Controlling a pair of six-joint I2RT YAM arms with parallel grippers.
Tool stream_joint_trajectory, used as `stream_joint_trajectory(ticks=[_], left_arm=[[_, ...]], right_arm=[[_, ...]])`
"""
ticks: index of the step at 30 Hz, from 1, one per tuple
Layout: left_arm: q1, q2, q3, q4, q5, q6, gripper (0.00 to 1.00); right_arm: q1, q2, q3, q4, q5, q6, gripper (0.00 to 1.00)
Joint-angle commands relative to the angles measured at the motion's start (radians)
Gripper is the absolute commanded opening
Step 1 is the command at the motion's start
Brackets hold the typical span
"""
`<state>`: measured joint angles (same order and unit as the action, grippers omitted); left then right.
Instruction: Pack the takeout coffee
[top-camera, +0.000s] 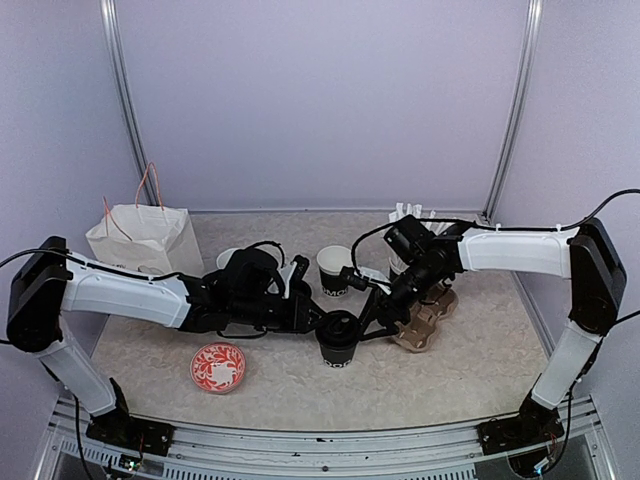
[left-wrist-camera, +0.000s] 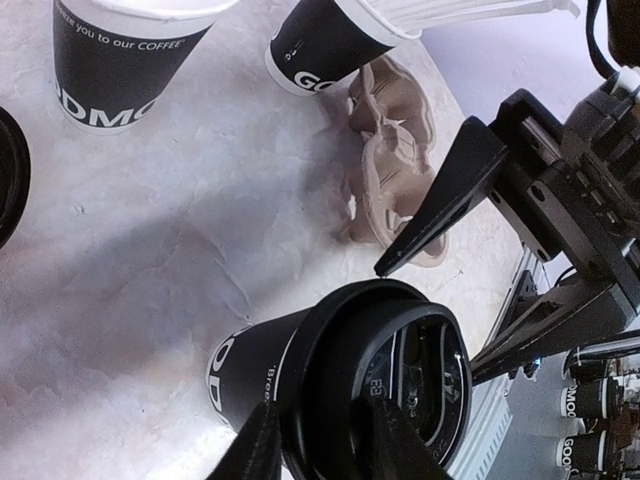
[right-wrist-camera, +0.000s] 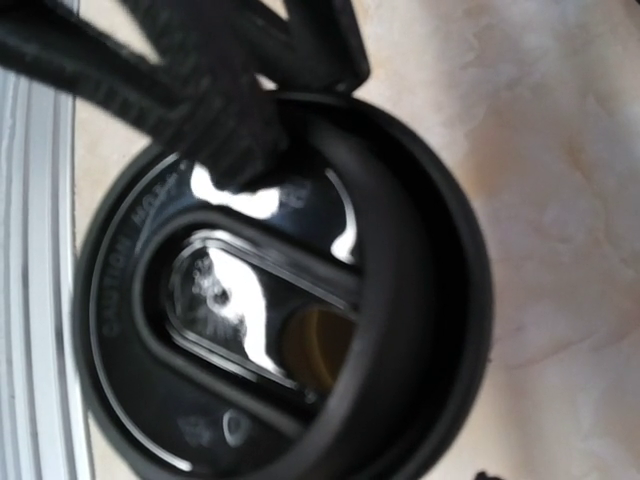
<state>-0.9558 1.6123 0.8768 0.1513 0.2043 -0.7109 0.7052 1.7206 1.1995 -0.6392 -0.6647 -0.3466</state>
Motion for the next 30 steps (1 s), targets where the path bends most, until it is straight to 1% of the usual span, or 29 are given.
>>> stream_joint_trajectory(ticks=[1, 3, 5, 8, 12, 16, 17, 18, 20, 22, 26, 27, 28, 30], left_arm=[[-0.022, 0.014, 0.037, -0.127, -0.027, 0.040, 0.36], [-0.024, 0.003, 0.075, -0.147, -0.050, 0.072, 0.40], [-0.027, -0.007, 0.122, -0.202, -0.071, 0.121, 0.44], [-0.029, -0.022, 0.210, -0.273, -0.112, 0.187, 0.46], [-0.016, -0.049, 0.331, -0.367, -0.180, 0.272, 0.51], [0.036, -0.075, 0.457, -0.427, -0.273, 0.360, 0.57], [0.054, -0.074, 0.495, -0.433, -0.292, 0.379, 0.60], [0.073, -0.070, 0.537, -0.435, -0.317, 0.400, 0.67], [0.101, -0.058, 0.606, -0.420, -0.375, 0.439, 0.97], [0.112, -0.044, 0.682, -0.421, -0.443, 0.468, 0.99], [0.119, 0.033, 0.871, -0.505, -0.559, 0.540, 0.99], [0.123, 0.063, 0.894, -0.507, -0.593, 0.545, 0.99], [0.130, 0.074, 0.896, -0.497, -0.596, 0.564, 0.99], [0.144, 0.080, 0.863, -0.460, -0.560, 0.609, 0.99]], right_arm=[[0.001, -0.006, 0.021, -0.003, 0.068, -0.031, 0.67], [0.002, -0.038, 0.028, -0.019, 0.060, -0.041, 0.72], [0.003, -0.068, 0.037, -0.031, 0.056, -0.052, 0.76], [0.002, -0.113, 0.054, -0.055, 0.041, -0.082, 0.81], [0.005, -0.164, 0.077, -0.078, 0.028, -0.146, 0.85], [0.025, -0.189, 0.096, -0.077, 0.086, -0.223, 0.86], [0.027, -0.188, 0.103, -0.076, 0.096, -0.241, 0.86], [0.028, -0.187, 0.111, -0.078, 0.106, -0.263, 0.86], [0.032, -0.184, 0.127, -0.080, 0.120, -0.298, 0.86], [0.038, -0.178, 0.144, -0.079, 0.133, -0.320, 0.86], [0.061, -0.160, 0.168, -0.083, 0.170, -0.347, 0.86], [0.070, -0.152, 0.172, -0.083, 0.181, -0.350, 0.86], [0.079, -0.142, 0.173, -0.085, 0.191, -0.353, 0.86], [0.097, -0.121, 0.179, -0.090, 0.206, -0.357, 0.86]])
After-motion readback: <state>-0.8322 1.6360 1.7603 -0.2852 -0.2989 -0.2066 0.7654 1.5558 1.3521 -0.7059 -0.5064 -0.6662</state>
